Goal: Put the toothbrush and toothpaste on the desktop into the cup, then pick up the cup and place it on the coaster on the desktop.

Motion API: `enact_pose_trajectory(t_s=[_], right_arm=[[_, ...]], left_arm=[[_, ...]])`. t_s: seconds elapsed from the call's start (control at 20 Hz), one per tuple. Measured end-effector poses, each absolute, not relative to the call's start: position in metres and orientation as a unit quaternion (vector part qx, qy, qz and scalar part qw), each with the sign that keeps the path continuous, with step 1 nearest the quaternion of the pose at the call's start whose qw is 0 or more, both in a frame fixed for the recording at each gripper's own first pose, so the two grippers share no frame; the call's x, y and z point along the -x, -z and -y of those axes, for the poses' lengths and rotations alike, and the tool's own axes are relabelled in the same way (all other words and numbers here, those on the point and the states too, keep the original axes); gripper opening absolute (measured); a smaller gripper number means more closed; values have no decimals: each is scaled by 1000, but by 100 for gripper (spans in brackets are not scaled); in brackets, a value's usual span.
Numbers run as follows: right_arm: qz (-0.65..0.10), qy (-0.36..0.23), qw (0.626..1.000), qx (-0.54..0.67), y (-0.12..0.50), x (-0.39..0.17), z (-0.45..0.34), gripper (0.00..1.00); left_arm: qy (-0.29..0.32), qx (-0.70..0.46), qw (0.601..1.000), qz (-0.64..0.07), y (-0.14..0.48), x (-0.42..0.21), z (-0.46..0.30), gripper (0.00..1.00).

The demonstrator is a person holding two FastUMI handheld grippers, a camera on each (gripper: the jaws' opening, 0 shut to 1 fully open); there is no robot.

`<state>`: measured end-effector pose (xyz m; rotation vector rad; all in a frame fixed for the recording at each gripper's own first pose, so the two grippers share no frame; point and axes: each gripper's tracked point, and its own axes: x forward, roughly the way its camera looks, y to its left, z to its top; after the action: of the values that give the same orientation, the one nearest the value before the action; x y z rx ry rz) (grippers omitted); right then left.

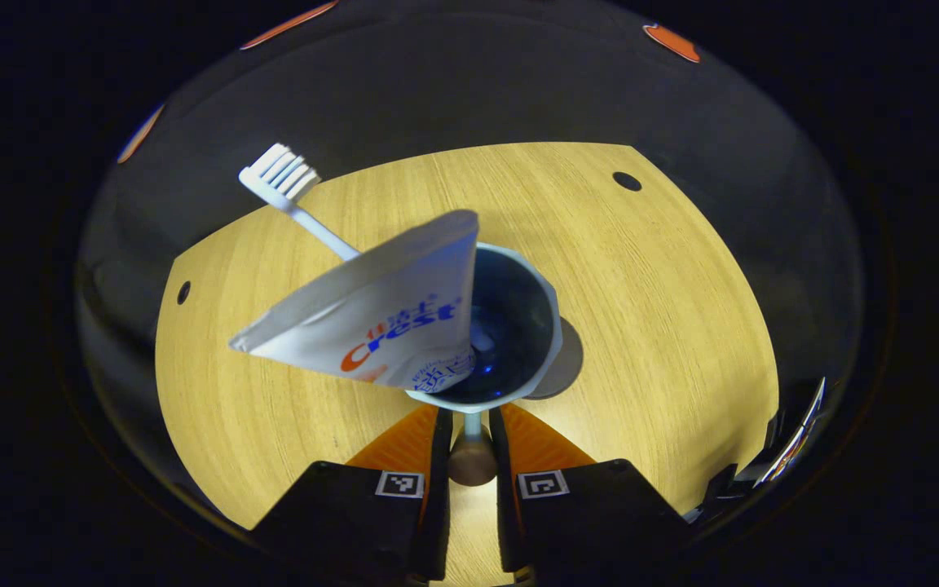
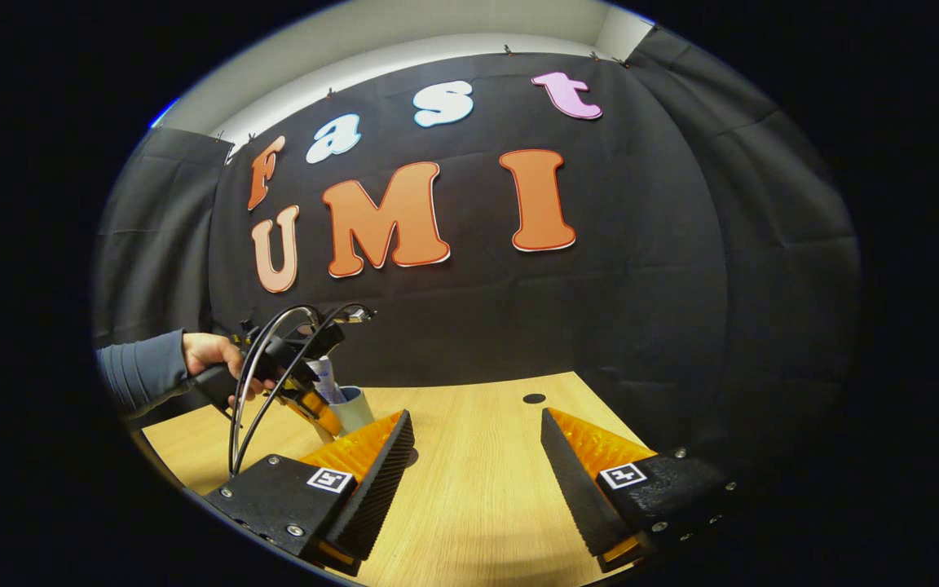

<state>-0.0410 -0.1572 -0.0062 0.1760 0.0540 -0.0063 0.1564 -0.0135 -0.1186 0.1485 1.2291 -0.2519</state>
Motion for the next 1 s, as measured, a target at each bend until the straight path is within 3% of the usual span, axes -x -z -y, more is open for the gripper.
enact_pose_trajectory(t_s=[0.7, 1.0], right_arm=[[-50, 16, 996, -79, 22, 52, 167, 94], [-61, 4, 994, -85, 23, 48, 152, 95]], left_arm=[[142, -94, 785, -596, 112, -157, 13, 28], [162, -106, 811, -551, 83, -156, 9, 39]])
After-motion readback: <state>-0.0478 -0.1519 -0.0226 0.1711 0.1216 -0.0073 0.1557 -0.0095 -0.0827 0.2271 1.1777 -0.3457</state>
